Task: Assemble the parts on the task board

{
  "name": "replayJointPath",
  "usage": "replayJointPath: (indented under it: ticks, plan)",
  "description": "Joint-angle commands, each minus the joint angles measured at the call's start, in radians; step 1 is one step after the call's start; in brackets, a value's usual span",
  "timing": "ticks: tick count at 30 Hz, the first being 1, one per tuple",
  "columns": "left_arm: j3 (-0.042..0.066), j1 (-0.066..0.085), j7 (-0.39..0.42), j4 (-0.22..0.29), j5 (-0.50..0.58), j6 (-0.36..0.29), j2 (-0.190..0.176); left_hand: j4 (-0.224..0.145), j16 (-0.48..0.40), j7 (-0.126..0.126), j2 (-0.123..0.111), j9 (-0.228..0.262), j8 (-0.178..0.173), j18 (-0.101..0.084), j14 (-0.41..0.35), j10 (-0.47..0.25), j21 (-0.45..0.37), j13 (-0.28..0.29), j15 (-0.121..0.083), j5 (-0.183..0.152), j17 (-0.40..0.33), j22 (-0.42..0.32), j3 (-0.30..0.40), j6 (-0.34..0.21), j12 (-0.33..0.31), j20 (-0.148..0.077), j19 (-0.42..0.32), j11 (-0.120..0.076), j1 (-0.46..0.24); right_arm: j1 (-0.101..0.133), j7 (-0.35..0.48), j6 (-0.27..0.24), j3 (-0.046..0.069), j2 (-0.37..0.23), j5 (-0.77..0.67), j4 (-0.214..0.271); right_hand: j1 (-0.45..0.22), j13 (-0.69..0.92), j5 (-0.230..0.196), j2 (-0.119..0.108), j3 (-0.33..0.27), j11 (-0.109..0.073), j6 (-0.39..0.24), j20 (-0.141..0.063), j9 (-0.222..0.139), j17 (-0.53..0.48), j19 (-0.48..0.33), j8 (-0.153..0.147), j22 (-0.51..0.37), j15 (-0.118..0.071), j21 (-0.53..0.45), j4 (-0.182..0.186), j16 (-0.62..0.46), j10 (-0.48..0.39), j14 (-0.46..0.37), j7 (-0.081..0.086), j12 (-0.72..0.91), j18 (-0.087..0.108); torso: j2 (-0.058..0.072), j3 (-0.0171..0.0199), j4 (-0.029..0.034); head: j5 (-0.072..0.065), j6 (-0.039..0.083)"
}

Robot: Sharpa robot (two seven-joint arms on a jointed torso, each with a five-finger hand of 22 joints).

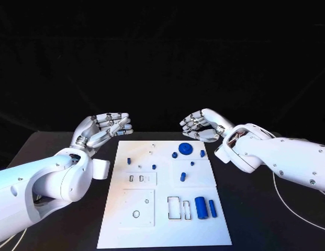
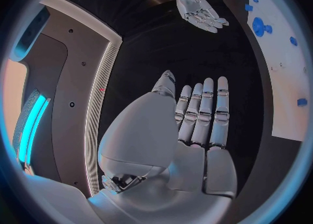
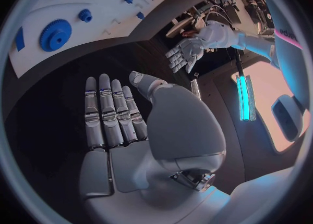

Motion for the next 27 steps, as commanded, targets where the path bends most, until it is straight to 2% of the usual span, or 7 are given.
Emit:
replayJointPath:
  ticks: [1,6,12,15,18,22,27]
  plan:
    - [0.001,0.008,-0.005,0.034,-0.028,0.062,-0.014,0.008,0.007,0.005,-0.001,0.001,0.005,0.012,0.015,0.017,0.004,0.001,-0.004,0.006,0.007,-0.002,-0.001,0.011,0.003,-0.003,0.014,-0.004,0.007,0.009,-0.127,0.094,0.003,0.001,-0.320,0.004,-0.007,0.004,-0.014,-0.019,-0.003,-0.022,0.034,-0.028,0.010,0.042,0.069,0.009,0.022,-0.028,0.046,0.008,0.035,0.060,0.077,-0.014,0.000,0.006,0.032,-0.0041,0.0062,-0.006,0.005]
    - [0.002,0.021,-0.009,0.075,-0.024,0.068,-0.038,0.008,0.007,0.005,-0.001,0.001,0.005,0.012,0.015,0.018,0.004,0.001,-0.004,0.006,0.008,-0.002,-0.001,0.012,0.003,-0.003,0.015,-0.004,0.007,0.022,-0.201,0.147,0.006,0.005,-0.482,0.011,-0.019,0.031,-0.037,-0.041,-0.026,-0.056,0.063,-0.075,0.028,0.150,0.172,0.018,0.069,-0.073,0.131,0.030,0.133,0.125,0.211,-0.040,0.011,0.005,0.051,-0.0072,0.0118,-0.011,0.010]
    - [0.003,0.027,-0.011,0.085,-0.021,0.067,-0.043,0.010,0.006,0.006,-0.004,0.000,0.004,0.012,0.014,0.017,0.004,0.000,-0.004,0.005,0.009,-0.002,-0.003,0.011,0.000,-0.003,0.015,-0.003,0.005,0.027,-0.246,0.179,0.006,0.017,-0.581,0.021,-0.021,0.064,-0.036,-0.065,-0.033,-0.067,0.051,-0.112,0.043,0.338,0.263,0.001,0.145,-0.089,0.246,0.062,0.328,0.117,0.307,-0.045,-0.006,0.001,0.063,-0.0088,0.0158,-0.012,0.015]
    - [0.003,0.029,-0.013,0.082,-0.016,0.068,-0.039,0.011,0.006,0.007,-0.004,0.000,0.003,0.012,0.013,0.016,0.004,0.000,-0.004,0.005,0.009,-0.002,-0.003,0.010,-0.001,-0.003,0.015,-0.002,0.005,0.027,-0.264,0.193,0.006,0.028,-0.615,0.022,-0.027,0.074,-0.037,-0.076,-0.035,-0.056,0.043,-0.113,0.049,0.406,0.261,-0.007,0.175,-0.086,0.280,0.080,0.397,0.079,0.297,-0.041,-0.012,0.000,0.069,-0.0103,0.0161,-0.014,0.015]
    - [0.003,0.029,-0.015,0.075,-0.010,0.072,-0.033,0.011,0.005,0.008,-0.004,0.000,0.002,0.011,0.012,0.015,0.004,0.000,-0.003,0.005,0.010,-0.003,-0.004,0.009,-0.002,-0.003,0.015,-0.002,0.005,0.027,-0.277,0.204,0.006,0.040,-0.641,0.020,-0.023,0.080,-0.038,-0.082,-0.055,-0.043,0.032,-0.106,0.058,0.599,0.249,-0.014,0.214,-0.077,0.322,0.094,0.594,-0.007,0.295,-0.038,-0.005,-0.003,0.074,-0.0115,0.0156,-0.014,0.017]
    - [0.003,0.029,-0.017,0.069,-0.003,0.073,-0.030,0.012,0.005,0.008,-0.004,0.000,0.002,0.011,0.011,0.015,0.003,-0.001,-0.003,0.006,0.010,-0.003,-0.004,0.009,-0.003,-0.003,0.015,-0.001,0.005,0.026,-0.285,0.214,0.005,0.050,-0.660,0.020,-0.004,0.099,-0.036,-0.076,-0.082,-0.041,0.028,-0.103,0.074,0.820,0.286,-0.016,0.457,-0.073,0.530,0.111,0.833,-0.035,0.309,-0.037,0.019,-0.026,0.078,-0.0131,0.0165,-0.017,0.014]
    - [0.003,0.029,-0.018,0.066,0.000,0.076,-0.029,0.012,0.004,0.009,-0.004,-0.001,0.001,0.011,0.010,0.014,0.003,-0.001,-0.003,0.006,0.011,-0.003,-0.004,0.008,-0.005,-0.003,0.015,-0.001,0.005,0.024,-0.291,0.227,0.005,0.060,-0.679,0.018,0.013,0.110,-0.029,-0.074,-0.088,-0.039,0.027,-0.099,0.085,0.969,0.328,-0.019,0.679,-0.070,0.715,0.123,0.992,-0.052,0.332,-0.036,0.032,-0.052,0.082,-0.0131,0.0177,-0.018,0.012]
